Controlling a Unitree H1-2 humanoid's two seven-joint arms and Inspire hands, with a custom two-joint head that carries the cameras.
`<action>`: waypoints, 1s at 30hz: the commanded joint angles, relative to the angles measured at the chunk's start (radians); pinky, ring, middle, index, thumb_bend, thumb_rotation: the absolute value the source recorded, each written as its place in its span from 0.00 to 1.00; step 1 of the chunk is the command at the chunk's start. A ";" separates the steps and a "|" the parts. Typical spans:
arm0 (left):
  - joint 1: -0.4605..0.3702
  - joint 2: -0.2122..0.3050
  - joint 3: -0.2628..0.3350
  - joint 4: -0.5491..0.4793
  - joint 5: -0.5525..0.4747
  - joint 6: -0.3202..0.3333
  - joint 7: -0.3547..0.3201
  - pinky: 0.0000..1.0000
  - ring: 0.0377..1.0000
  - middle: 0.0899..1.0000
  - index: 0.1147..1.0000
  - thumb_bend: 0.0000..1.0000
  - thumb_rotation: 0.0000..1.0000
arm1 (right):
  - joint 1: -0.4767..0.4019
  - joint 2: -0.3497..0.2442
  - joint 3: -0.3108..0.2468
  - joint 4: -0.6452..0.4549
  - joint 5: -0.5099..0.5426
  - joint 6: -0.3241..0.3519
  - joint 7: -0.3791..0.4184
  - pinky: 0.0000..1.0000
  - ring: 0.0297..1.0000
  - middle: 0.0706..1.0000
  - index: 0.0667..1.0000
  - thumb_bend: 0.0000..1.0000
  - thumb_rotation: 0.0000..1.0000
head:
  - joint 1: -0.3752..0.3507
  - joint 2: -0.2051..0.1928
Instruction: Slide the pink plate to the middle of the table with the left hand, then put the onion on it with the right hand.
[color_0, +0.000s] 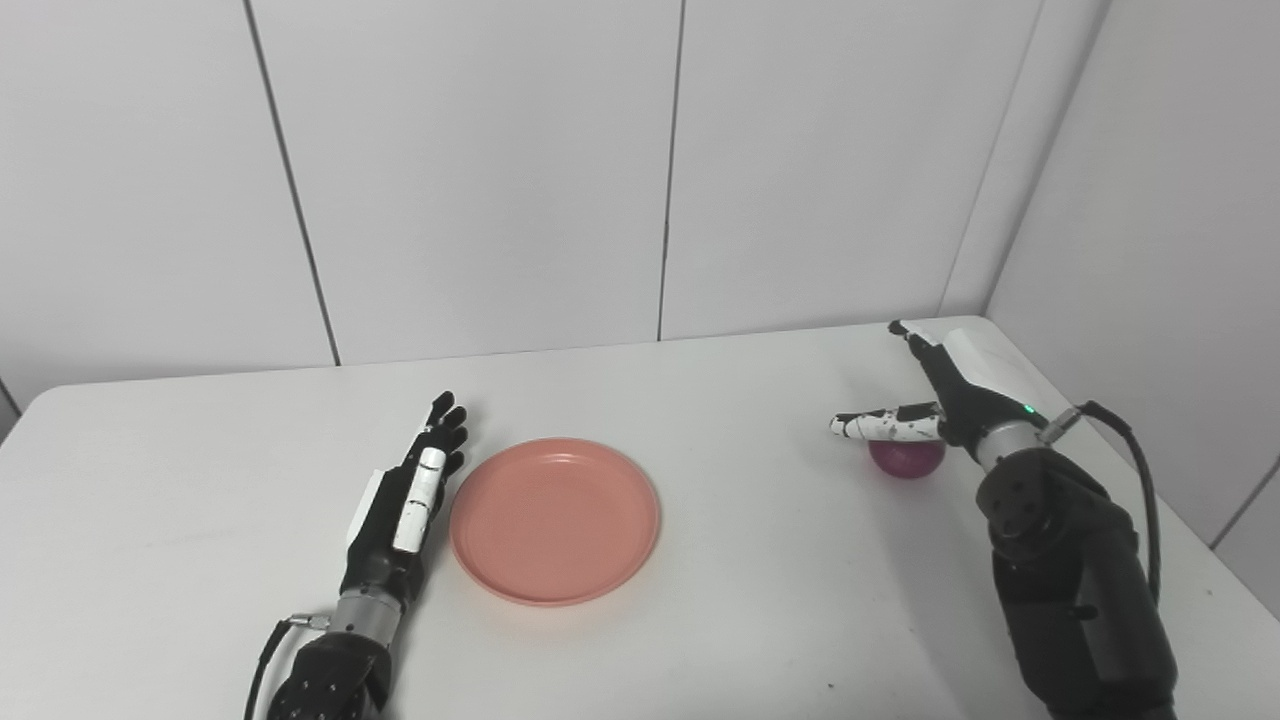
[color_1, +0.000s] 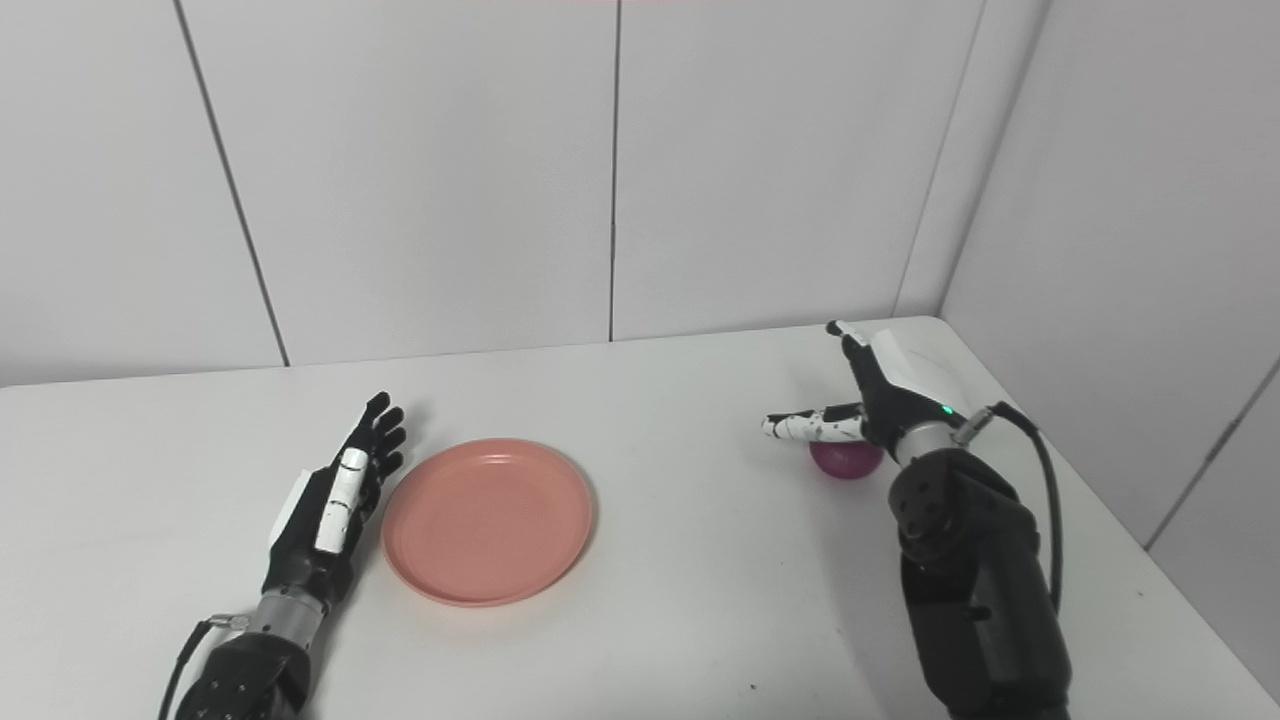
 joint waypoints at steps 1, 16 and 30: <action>-0.002 0.031 0.014 0.034 -0.022 -0.043 -0.021 0.96 0.97 0.97 0.98 0.67 1.00 | -0.058 0.011 -0.005 -0.007 -0.055 -0.002 0.002 0.76 0.88 0.91 0.91 0.95 0.55 | -0.059 -0.010; -0.024 0.068 0.029 0.138 -0.073 -0.132 -0.077 0.95 0.97 0.97 0.98 0.67 1.00 | -0.072 0.023 0.039 0.044 -0.108 -0.003 0.001 0.84 0.89 0.91 0.91 0.92 0.59 | -0.109 -0.017; -0.016 0.067 0.028 0.117 -0.085 -0.119 -0.085 0.95 0.96 0.97 0.98 0.65 1.00 | -0.056 0.014 0.066 0.030 -0.122 -0.006 -0.168 0.94 0.92 0.93 0.95 0.91 0.60 | -0.112 -0.020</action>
